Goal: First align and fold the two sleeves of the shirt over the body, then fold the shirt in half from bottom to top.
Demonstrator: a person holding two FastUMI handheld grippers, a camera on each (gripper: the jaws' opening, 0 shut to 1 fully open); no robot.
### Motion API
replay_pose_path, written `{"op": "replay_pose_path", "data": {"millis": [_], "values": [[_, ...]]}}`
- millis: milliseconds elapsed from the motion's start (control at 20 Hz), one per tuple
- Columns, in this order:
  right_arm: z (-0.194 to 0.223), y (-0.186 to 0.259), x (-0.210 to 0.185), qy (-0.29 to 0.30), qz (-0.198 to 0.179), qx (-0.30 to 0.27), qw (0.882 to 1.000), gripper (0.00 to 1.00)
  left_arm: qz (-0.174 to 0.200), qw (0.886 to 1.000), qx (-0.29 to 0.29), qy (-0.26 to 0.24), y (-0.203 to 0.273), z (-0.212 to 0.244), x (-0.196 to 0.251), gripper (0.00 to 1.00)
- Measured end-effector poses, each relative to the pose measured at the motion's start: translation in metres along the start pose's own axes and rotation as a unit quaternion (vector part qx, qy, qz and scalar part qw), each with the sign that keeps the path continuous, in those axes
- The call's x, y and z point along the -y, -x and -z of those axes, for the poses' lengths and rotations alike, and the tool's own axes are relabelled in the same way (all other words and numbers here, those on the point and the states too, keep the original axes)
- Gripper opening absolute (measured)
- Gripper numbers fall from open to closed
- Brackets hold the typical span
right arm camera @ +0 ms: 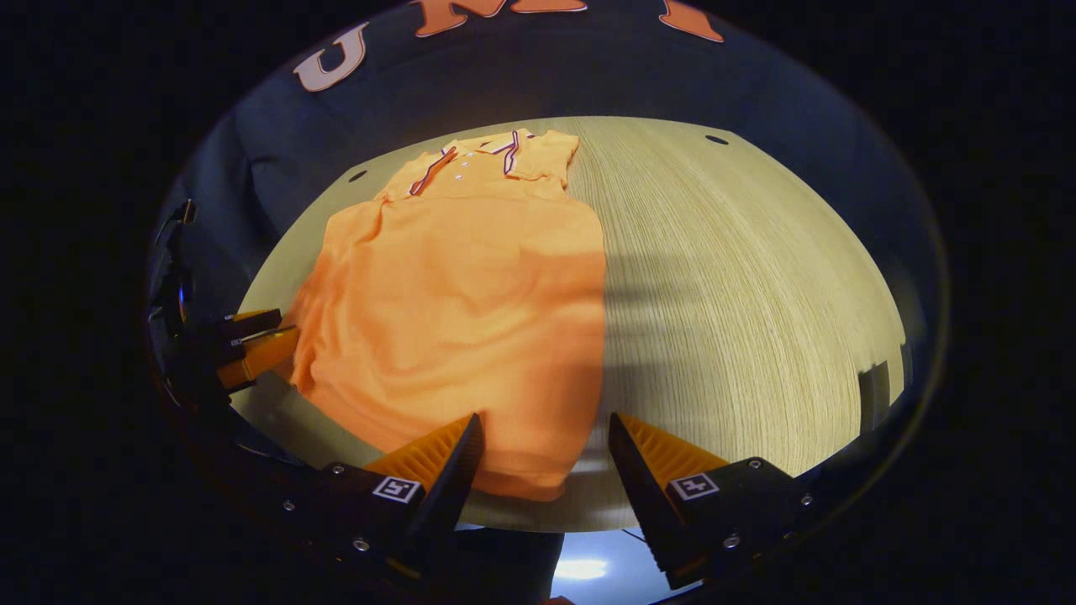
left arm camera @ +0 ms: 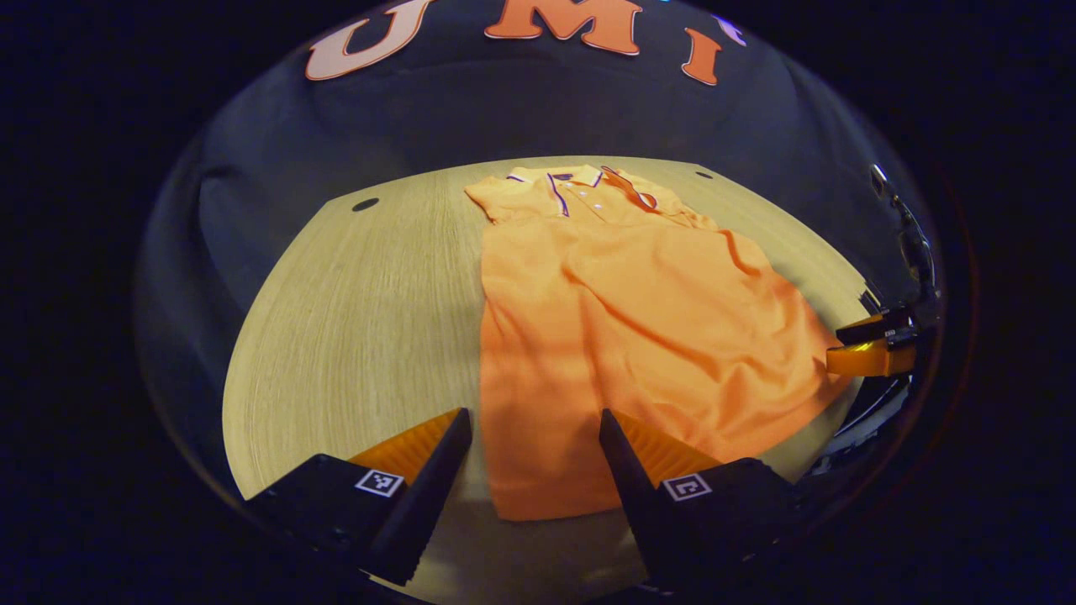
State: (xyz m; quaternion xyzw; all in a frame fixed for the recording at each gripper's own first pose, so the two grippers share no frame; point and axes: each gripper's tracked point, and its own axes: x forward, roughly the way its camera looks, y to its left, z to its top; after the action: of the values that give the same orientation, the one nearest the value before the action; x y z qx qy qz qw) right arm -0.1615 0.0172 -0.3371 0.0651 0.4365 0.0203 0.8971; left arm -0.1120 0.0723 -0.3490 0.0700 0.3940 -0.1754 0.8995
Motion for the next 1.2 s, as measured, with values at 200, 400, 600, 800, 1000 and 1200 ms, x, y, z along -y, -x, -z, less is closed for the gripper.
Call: {"op": "replay_pose_path", "data": {"millis": [200, 400, 600, 800, 1000, 1200], "values": [[0.003, -0.002, 0.004, 0.03, 0.016, -0.004, 0.999, 0.89, 0.004, 1.0, -0.013, 0.002, 0.001, 0.004, 0.013, 0.71], [0.009, 0.003, 0.009, 0.033, 0.029, -0.023, 0.999, 0.75, 0.001, 0.999, -0.012, 0.032, -0.004, 0.003, 0.021, 0.3], [0.014, 0.005, 0.019, -0.011, 0.043, -0.033, 0.998, 0.38, 0.011, 0.997, -0.037, 0.059, -0.01, 0.004, 0.024, 0.11], [0.018, 0.002, 0.019, -0.016, 0.045, -0.05, 0.998, 0.19, 0.009, 0.997, -0.044, 0.068, -0.001, 0.009, 0.029, 0.03], [0.019, 0.007, 0.008, -0.066, -0.002, -0.072, 0.995, 0.05, 0.044, 0.994, -0.06, 0.085, 0.002, 0.011, 0.041, 0.01], [-0.007, 0.02, -0.013, -0.071, -0.079, -0.034, 0.994, 0.05, 0.055, 0.991, -0.064, 0.102, 0.011, 0.002, 0.042, 0.01]]}}
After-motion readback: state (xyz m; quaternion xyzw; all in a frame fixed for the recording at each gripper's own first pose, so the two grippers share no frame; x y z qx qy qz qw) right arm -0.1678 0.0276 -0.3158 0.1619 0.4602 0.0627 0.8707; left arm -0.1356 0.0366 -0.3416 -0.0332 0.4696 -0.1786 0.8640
